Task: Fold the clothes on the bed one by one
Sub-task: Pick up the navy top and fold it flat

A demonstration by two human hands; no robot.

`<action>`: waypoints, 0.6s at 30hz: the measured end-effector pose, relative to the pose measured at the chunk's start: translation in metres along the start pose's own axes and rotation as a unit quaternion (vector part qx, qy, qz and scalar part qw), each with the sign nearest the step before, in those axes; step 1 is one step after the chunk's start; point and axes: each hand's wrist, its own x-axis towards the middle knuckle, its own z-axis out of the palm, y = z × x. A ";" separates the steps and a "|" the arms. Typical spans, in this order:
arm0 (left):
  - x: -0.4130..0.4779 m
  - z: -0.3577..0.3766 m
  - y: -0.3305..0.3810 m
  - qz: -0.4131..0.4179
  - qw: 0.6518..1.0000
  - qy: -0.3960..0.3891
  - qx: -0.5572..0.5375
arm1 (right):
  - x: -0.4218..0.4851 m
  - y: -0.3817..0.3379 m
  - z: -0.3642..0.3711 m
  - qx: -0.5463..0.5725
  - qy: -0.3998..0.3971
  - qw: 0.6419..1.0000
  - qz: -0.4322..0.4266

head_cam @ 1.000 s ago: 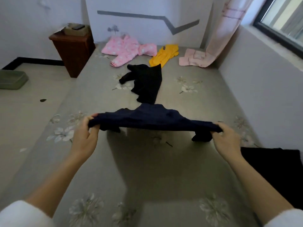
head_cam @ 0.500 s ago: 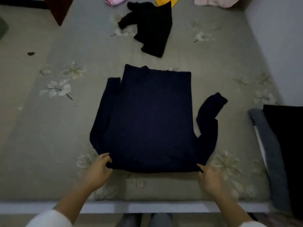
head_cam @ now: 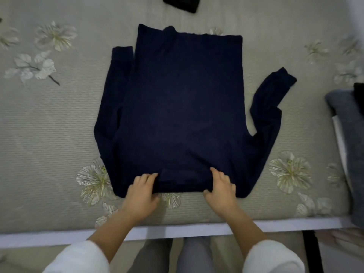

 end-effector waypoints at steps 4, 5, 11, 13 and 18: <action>0.011 0.003 0.009 -0.004 0.990 -0.088 -0.114 | -0.001 0.003 -0.002 0.006 -0.043 0.999 0.006; 0.010 0.003 0.007 0.032 0.987 -0.121 -0.105 | -0.006 0.006 -0.003 -0.062 -0.058 0.996 -0.042; 0.005 -0.008 -0.008 0.115 0.941 -0.319 0.000 | -0.030 0.035 -0.002 -0.059 -0.249 0.965 -0.065; 0.013 -0.015 0.003 0.103 0.951 -0.291 0.007 | -0.020 0.040 -0.018 0.099 -0.172 0.980 0.011; 0.052 -0.009 0.072 0.116 0.992 -0.052 -0.011 | 0.039 0.073 -0.084 0.247 0.045 0.964 0.091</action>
